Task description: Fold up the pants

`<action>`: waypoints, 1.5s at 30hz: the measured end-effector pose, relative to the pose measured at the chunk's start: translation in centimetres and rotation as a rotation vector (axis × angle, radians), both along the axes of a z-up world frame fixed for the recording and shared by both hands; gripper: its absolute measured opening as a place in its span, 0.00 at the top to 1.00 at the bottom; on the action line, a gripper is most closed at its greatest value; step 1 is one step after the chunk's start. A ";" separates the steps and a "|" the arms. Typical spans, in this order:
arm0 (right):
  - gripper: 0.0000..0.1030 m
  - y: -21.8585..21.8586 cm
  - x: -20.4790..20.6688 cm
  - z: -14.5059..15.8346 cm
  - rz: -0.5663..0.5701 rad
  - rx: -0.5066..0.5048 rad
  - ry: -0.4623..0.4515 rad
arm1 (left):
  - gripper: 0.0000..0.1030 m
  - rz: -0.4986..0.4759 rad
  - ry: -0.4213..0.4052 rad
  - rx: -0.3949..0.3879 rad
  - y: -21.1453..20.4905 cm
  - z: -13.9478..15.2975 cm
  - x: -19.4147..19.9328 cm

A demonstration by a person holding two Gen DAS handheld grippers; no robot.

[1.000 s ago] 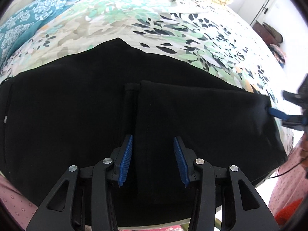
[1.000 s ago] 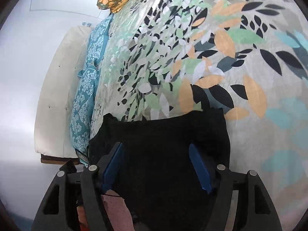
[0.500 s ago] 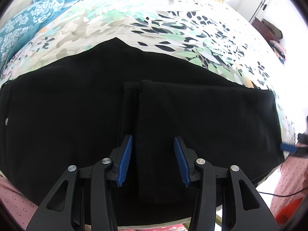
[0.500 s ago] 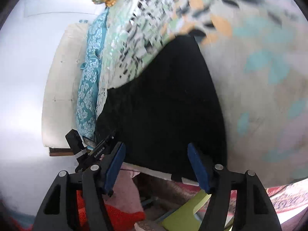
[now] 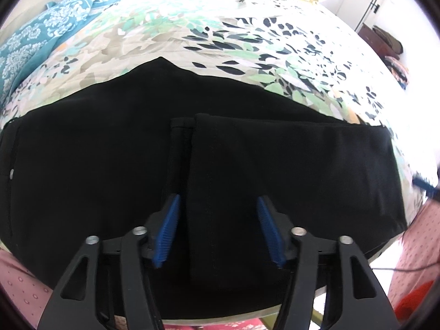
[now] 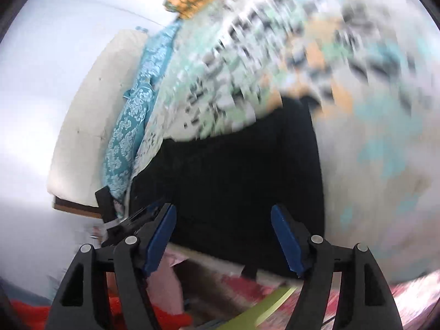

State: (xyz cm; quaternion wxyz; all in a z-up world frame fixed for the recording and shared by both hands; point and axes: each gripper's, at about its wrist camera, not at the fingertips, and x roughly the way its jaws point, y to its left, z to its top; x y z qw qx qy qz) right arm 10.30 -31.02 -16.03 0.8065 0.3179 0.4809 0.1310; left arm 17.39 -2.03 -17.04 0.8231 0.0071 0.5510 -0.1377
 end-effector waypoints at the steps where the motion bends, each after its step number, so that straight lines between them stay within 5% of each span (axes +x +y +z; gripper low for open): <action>1: 0.30 0.5 1.1 0.5 0.013 -0.086 -0.009 | 0.31 0.000 -0.004 0.001 -0.1 0.1 0.0; 4: 0.30 2.5 3.9 0.2 0.074 -0.289 -0.025 | 0.30 -0.007 -0.008 0.034 -0.3 0.0 -0.1; 8: 0.29 3.5 6.5 -4.0 0.162 -0.358 0.096 | 0.28 0.015 0.006 0.067 0.2 -0.4 0.0; 13: 0.29 3.1 4.1 -1.3 0.143 -0.358 0.017 | 0.28 0.049 0.024 0.046 1.0 -0.5 0.1; 16: 0.29 4.4 1.8 0.8 0.175 -0.448 -0.048 | 0.28 0.044 0.020 0.060 0.9 -0.5 0.2; 21: 0.29 7.4 -1.0 -0.2 0.259 -0.563 -0.034 | 0.27 0.036 0.015 0.081 0.6 -0.5 0.1; 25: 0.28 8.0 -0.6 -3.5 0.291 -0.568 0.092 | 0.21 0.042 0.020 0.093 0.7 -0.7 0.1; 37: 0.04 8.0 -0.3 -4.4 0.281 -0.511 0.071 | 0.15 0.062 0.042 0.077 1.1 -0.8 0.3; 45: 0.02 7.9 -0.4 -4.2 0.266 -0.488 0.054 | 0.15 0.169 -0.009 0.027 4.1 1.9 -0.2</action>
